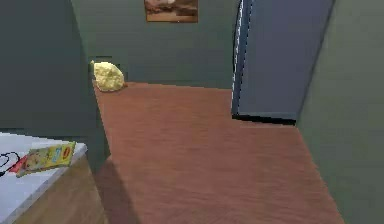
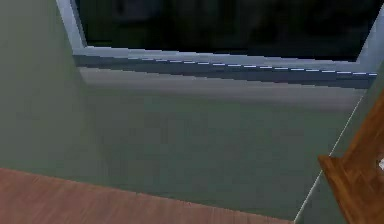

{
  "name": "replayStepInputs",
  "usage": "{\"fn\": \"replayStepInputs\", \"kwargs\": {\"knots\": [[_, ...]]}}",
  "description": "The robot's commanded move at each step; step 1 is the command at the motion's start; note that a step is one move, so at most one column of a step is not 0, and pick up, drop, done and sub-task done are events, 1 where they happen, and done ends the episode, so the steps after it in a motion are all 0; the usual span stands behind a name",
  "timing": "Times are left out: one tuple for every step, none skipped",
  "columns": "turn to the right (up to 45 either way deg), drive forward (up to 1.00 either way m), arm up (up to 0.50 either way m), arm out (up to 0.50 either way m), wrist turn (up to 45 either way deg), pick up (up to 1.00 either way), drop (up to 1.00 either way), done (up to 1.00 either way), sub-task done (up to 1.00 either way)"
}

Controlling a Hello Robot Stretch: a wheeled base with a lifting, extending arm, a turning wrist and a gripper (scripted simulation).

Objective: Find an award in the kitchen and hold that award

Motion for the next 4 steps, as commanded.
{"fn": "replayStepInputs", "kwargs": {"knots": [[-39.0, 0.0, 0.0, 0.0, 0.0, 0.0, 0.0, 0.0, 0.0], [0.0, 0.35, 0.0, 0.0, 0.0, 0.0, 0.0, 0.0, 0.0], [-45.0, 0.0, 0.0, 0.0, 0.0, 0.0, 0.0, 0.0, 0.0], [-45.0, 0.0, 0.0, 0.0, 0.0, 0.0, 0.0, 0.0, 0.0]]}}
